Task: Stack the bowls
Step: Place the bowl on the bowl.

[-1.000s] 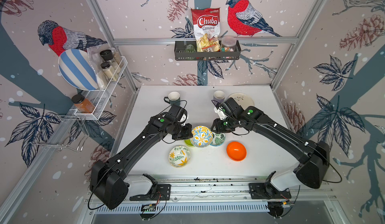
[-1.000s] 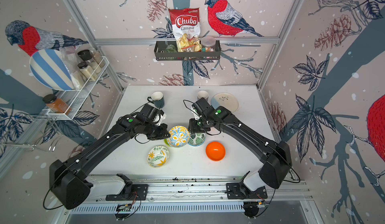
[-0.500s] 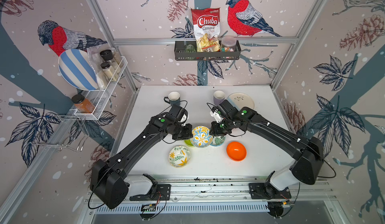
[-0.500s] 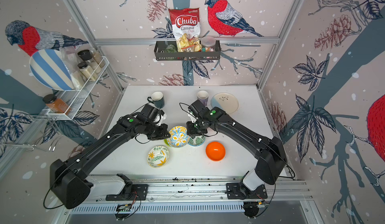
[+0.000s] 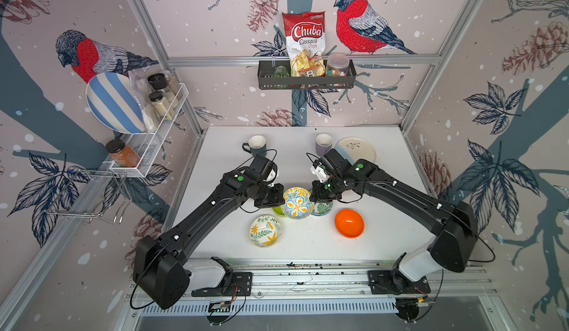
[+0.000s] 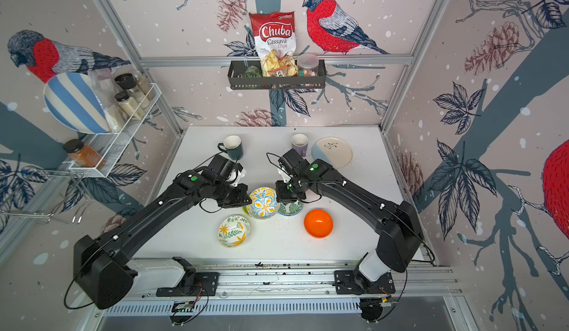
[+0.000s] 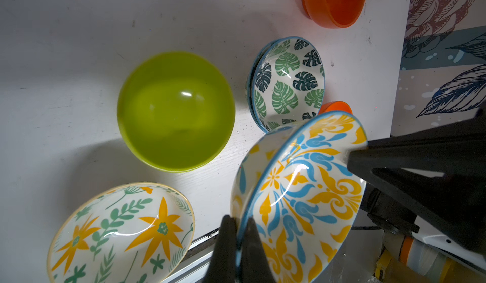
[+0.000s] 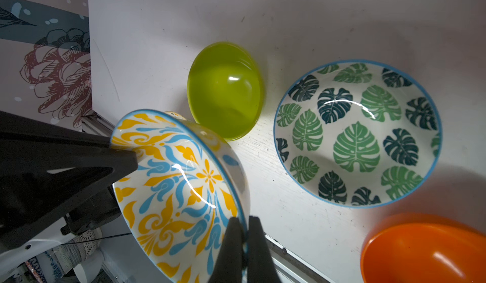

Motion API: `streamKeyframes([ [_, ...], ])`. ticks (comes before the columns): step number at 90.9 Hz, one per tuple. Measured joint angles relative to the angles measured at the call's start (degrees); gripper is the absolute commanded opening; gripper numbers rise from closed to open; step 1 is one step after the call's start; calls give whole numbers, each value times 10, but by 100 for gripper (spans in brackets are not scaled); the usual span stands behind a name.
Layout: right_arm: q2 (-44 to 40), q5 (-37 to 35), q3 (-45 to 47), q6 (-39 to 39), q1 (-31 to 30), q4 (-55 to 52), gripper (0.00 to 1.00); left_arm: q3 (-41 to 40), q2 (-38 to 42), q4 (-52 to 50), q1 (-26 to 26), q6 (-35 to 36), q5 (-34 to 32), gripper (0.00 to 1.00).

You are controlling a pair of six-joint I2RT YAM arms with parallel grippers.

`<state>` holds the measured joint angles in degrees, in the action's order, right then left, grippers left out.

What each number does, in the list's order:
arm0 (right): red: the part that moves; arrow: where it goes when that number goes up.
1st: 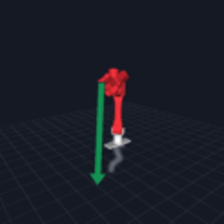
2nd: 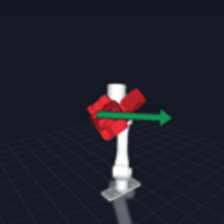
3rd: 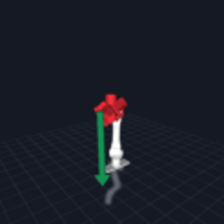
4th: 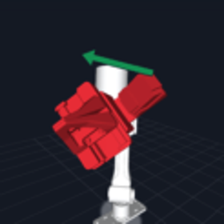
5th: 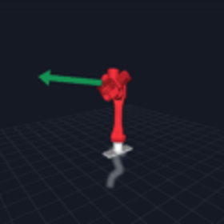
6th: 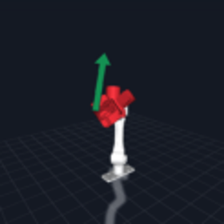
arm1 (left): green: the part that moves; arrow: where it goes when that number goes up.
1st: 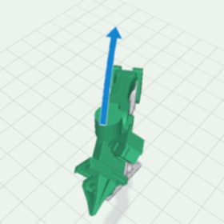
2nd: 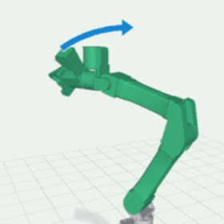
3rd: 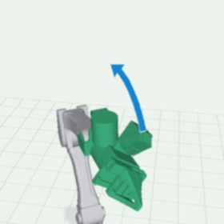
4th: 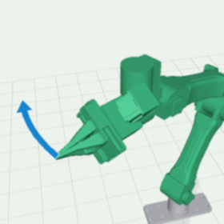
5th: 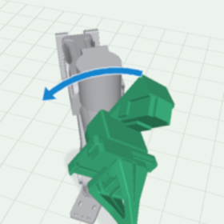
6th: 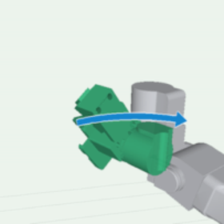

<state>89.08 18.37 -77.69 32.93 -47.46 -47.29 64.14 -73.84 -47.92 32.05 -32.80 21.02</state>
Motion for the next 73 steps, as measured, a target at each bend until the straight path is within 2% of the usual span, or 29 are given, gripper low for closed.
streamKeyframes([
  [12, -9, 16, 11, 1, 17, 9, 0, 0, 12, 12, 0, -3, 0, 62],
  [18, -11, 23, 17, 5, 34, 10, 0, 4, 19, 16, 0, -3, -3, 71],
  [34, -24, 47, 24, 15, 88, 17, 0, 2, 59, 15, -17, -15, -34, 73],
  [53, -47, 60, 60, 15, 153, 28, 0, -54, 132, 10, -57, -30, -61, 72],
  [73, -51, 60, 93, 16, 180, 42, 0, -93, 162, 7, -76, -34, -62, 68],
])
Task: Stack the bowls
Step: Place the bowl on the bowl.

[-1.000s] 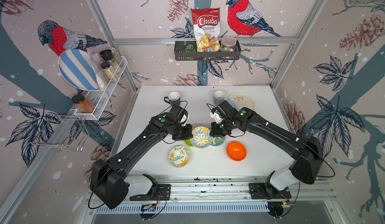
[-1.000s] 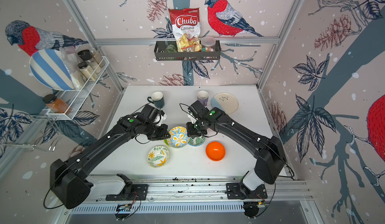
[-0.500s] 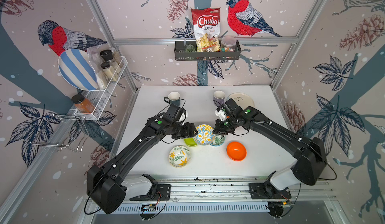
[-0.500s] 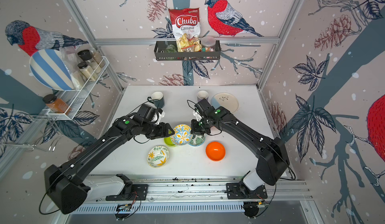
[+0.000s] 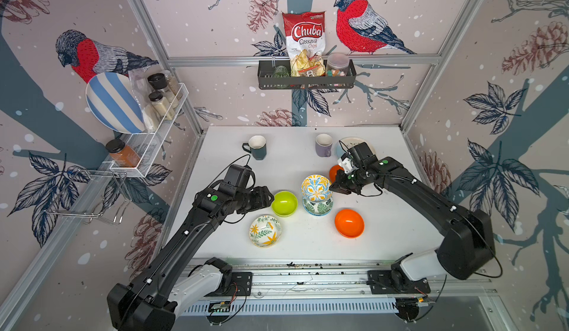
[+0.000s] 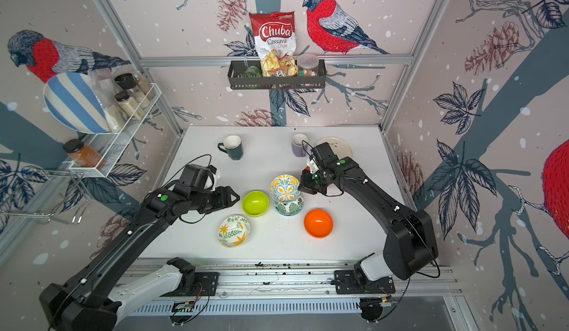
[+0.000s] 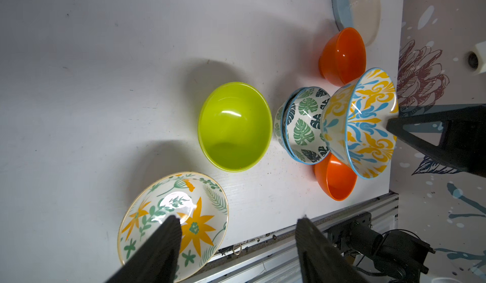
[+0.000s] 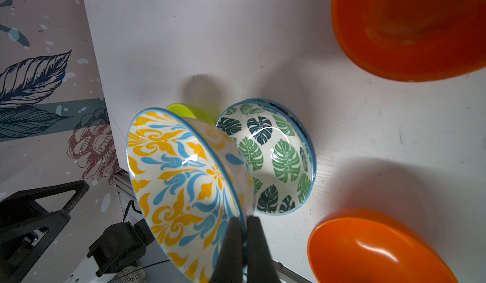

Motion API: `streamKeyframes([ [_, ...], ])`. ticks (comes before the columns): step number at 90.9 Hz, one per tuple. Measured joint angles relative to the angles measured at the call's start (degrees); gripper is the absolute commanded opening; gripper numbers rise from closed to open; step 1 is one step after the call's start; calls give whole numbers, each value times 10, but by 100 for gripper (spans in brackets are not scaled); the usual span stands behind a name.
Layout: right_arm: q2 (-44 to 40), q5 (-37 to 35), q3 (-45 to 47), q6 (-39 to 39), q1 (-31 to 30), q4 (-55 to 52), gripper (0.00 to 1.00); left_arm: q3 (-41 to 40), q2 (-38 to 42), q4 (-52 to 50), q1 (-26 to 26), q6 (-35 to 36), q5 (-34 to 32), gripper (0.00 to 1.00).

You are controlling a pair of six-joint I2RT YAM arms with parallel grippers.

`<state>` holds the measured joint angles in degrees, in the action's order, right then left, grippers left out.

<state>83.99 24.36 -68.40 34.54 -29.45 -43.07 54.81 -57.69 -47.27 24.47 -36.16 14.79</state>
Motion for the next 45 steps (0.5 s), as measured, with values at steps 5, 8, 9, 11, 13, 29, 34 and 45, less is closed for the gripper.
streamKeyframes([
  [5, 4, 0, 4, -1, 3, 4, 0, -9, 3, 0, -1, 0, 0, 66],
  [8, 7, 0, 7, -1, 4, 8, 0, -14, 5, 0, -1, 0, 1, 66],
  [9, 8, 0, 9, -1, 4, 9, 0, -15, 5, 0, -2, 0, 1, 66],
  [11, 10, 0, 10, -1, 5, 10, 0, -18, 5, 1, -2, -1, 2, 66],
  [13, 12, 0, 13, -2, 6, 12, 0, -20, 5, 1, -3, -1, 2, 66],
  [29, 23, 0, 36, -4, 11, 27, 0, -31, 3, 4, -4, -6, 3, 55],
  [34, 25, 0, 41, -7, 11, 31, 0, -32, 2, 5, -4, -6, 4, 54],
  [45, 33, 1, 51, -16, 12, 40, 0, -37, 3, 9, -4, -9, 10, 53],
])
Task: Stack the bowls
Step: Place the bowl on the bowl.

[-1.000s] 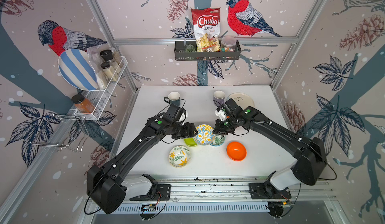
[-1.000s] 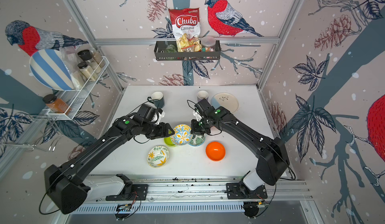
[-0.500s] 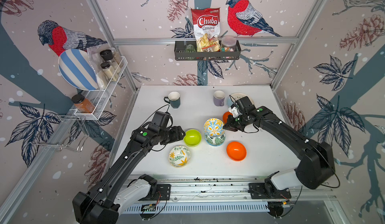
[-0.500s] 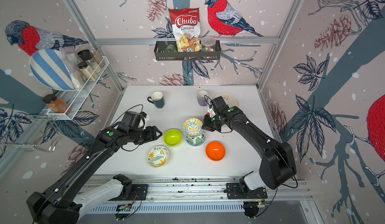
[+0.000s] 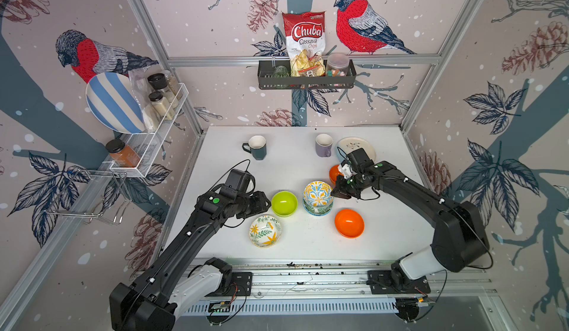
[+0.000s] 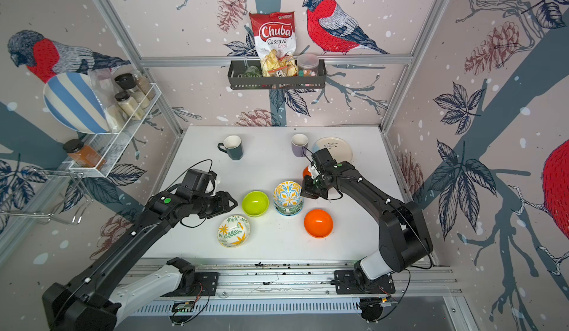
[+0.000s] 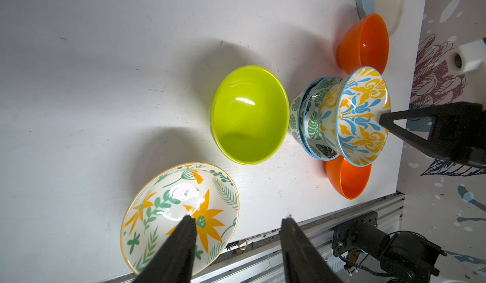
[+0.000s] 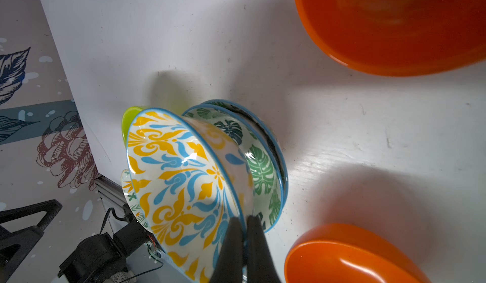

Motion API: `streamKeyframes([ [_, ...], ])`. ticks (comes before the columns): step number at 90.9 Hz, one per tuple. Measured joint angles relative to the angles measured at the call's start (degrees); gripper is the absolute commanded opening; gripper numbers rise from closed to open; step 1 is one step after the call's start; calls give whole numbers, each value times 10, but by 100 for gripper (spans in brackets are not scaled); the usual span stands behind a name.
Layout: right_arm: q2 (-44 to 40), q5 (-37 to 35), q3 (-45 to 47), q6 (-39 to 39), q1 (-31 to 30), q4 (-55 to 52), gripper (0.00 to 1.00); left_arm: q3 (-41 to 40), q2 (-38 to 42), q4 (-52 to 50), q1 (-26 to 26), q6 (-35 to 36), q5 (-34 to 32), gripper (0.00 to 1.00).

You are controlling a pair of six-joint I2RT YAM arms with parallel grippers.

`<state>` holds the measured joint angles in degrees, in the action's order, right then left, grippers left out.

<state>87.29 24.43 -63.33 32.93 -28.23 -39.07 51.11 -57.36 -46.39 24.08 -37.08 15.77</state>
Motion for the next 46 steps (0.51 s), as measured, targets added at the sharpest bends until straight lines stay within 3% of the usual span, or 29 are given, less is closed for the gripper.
streamKeyframes([
  [46, 16, 0, 18, -13, -3, 26, 0, -18, 1, 8, 0, 0, 10, 48],
])
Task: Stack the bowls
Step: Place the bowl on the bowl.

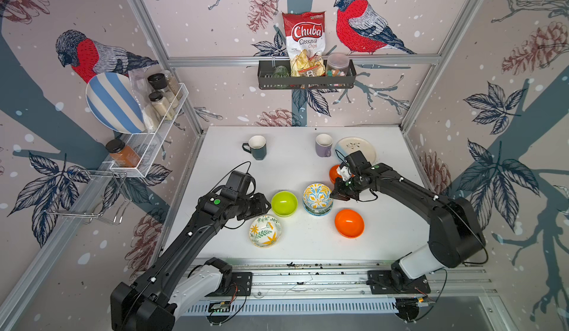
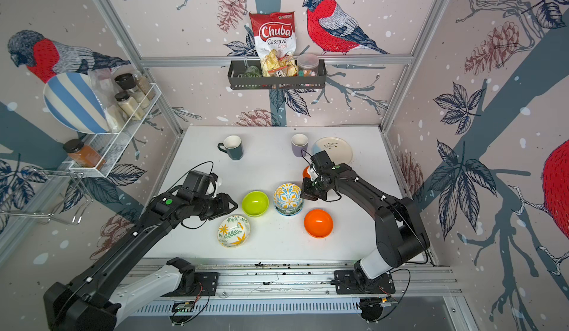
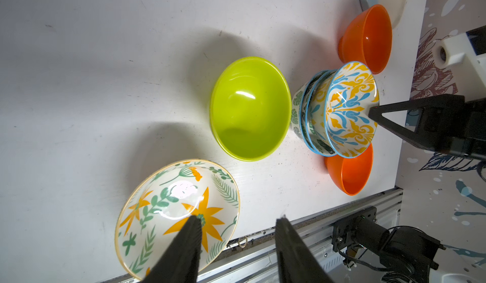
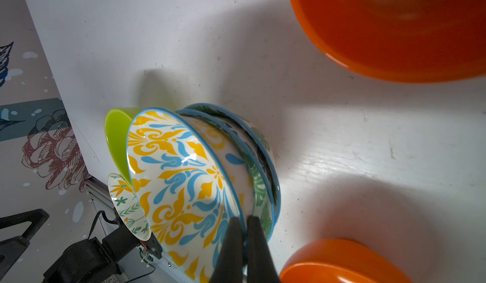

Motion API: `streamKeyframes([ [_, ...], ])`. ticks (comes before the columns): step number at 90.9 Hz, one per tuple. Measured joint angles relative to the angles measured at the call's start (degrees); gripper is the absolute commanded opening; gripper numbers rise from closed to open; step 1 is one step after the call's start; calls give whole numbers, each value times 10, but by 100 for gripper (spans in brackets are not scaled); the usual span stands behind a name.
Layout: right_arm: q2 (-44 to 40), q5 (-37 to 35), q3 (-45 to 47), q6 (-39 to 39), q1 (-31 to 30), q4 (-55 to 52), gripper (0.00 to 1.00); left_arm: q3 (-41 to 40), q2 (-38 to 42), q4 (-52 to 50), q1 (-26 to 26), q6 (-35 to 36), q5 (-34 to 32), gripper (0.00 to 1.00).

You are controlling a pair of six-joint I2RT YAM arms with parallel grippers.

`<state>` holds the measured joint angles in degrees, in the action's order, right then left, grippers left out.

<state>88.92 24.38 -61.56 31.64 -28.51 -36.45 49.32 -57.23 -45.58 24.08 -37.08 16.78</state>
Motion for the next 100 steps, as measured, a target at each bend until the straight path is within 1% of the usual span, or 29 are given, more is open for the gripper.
streamKeyframes([
  [37, 3, 0, 10, -2, -1, 8, 0, -10, 0, 2, 0, 0, 0, 49],
  [66, 4, 0, 13, -2, -4, 19, 0, -17, -2, 3, 0, 0, -3, 50],
  [76, 4, 0, 16, -2, -5, 21, 0, -19, -2, 4, 0, 0, -3, 52],
  [100, 4, -1, 19, -2, -5, 21, 0, -24, -2, 4, 0, 0, -3, 52],
])
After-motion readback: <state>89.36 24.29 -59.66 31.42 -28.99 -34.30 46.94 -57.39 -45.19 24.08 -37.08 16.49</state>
